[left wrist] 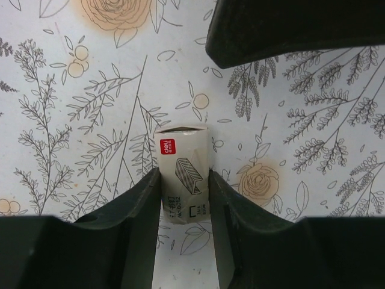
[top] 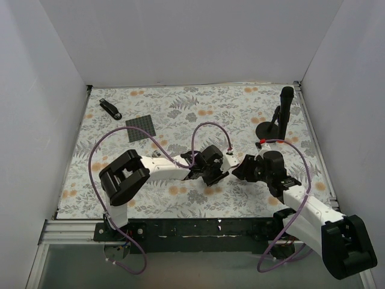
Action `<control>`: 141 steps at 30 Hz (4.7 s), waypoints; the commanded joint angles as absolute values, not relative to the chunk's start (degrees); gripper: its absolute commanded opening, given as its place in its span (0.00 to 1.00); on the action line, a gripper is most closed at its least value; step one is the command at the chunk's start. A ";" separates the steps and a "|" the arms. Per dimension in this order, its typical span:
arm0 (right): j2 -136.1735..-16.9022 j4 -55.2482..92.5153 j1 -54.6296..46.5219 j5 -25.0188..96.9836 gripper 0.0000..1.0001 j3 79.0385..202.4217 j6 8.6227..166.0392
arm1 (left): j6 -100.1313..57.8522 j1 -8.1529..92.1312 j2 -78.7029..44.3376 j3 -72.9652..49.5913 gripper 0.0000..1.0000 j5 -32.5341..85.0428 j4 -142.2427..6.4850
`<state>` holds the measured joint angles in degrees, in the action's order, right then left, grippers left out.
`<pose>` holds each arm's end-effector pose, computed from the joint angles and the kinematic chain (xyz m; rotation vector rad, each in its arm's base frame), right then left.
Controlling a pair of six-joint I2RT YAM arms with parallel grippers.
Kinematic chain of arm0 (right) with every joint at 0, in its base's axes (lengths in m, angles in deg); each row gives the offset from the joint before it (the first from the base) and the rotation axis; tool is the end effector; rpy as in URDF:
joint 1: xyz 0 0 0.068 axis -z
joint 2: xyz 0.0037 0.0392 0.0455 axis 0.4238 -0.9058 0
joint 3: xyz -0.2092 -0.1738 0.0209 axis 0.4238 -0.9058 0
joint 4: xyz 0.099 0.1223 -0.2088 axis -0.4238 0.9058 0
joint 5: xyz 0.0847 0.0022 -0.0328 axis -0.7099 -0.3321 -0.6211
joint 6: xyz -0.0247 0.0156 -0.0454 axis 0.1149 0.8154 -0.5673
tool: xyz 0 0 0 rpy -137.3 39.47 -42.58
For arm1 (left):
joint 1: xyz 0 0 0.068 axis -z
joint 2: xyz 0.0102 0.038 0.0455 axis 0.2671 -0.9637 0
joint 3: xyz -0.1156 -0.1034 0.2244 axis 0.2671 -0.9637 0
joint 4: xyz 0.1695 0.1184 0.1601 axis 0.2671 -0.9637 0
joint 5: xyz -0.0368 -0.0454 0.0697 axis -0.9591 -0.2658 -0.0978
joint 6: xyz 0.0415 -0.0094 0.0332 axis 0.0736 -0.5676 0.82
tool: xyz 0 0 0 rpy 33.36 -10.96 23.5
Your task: Load the staples into the stapler
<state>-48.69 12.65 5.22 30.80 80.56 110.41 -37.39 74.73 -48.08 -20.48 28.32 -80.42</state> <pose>0.1705 0.0701 0.1641 0.0574 2.2131 0.7364 0.1909 -0.3282 0.1561 0.7661 2.5488 -0.7113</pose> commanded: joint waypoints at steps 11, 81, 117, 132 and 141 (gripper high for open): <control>-58.47 -5.16 5.56 14.80 0.45 78.11 111.19 | -36.54 74.38 -40.30 -29.10 0.29 23.97 -76.85; -76.76 -11.86 0.64 11.19 0.24 80.56 109.70 | -38.39 74.46 -40.57 -32.35 0.18 20.01 -68.66; -65.07 14.69 -4.11 34.48 0.01 89.97 101.08 | -40.23 74.55 -36.52 -35.95 0.36 21.95 -69.63; -65.59 7.49 -4.11 23.41 0.30 88.56 104.51 | -40.85 74.46 -36.43 -35.87 0.45 21.60 -69.63; -70.60 4.50 -4.19 19.46 0.32 88.30 105.74 | -40.94 74.46 -37.05 -35.87 0.43 21.51 -69.37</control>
